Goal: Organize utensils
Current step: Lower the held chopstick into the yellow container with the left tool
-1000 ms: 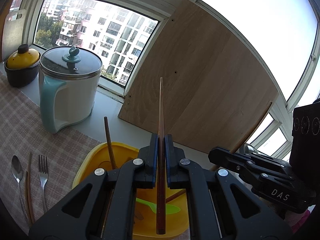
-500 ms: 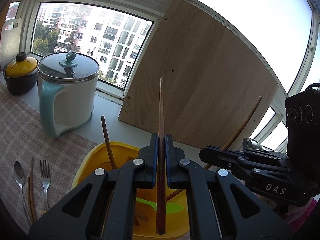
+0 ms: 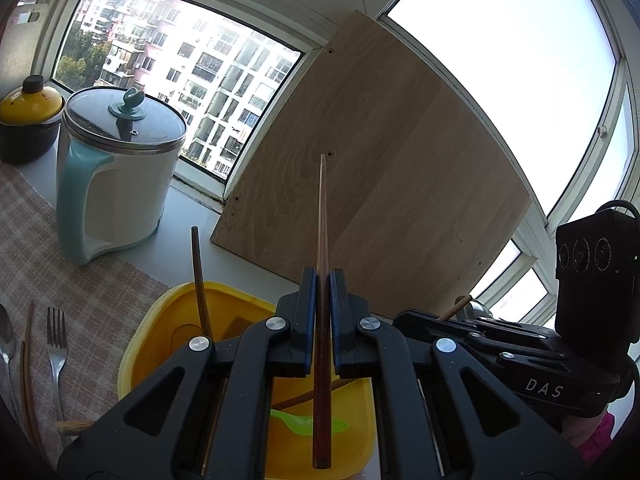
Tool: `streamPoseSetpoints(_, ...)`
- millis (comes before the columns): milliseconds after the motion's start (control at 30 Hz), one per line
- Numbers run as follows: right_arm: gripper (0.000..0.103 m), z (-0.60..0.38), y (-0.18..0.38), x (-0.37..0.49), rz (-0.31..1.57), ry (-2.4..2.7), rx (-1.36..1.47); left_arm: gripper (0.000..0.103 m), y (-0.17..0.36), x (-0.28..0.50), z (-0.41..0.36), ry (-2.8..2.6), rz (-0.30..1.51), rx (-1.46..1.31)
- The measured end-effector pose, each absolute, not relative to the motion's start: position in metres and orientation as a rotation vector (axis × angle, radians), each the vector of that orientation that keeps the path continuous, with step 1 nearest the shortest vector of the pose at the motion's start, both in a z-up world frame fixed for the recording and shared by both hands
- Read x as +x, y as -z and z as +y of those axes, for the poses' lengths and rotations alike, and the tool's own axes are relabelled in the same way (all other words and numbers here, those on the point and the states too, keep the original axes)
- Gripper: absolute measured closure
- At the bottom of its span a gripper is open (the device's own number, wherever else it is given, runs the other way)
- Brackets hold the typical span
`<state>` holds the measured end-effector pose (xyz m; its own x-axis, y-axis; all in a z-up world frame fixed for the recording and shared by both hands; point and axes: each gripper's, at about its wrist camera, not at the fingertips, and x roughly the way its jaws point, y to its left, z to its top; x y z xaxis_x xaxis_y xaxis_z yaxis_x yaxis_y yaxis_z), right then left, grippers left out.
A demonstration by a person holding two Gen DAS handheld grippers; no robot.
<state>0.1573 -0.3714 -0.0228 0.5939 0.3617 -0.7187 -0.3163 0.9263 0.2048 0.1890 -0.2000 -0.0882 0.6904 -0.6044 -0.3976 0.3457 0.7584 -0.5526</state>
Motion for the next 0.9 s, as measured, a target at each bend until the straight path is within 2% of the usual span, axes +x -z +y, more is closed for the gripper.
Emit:
streamPoseSetpoints(533, 0.099, -0.381, 0.022, 0.15, 0.846, -0.388, 0.093, 0.099, 0.1, 0.174, -0.216, 0.547, 0.556, -0.328)
streamPoseSetpoints(900, 0.099, -0.382, 0.019, 0.145, 0.838, -0.383, 0.104, 0.099, 0.104, 0.176, -0.201, 0.584, 0.627, -0.368)
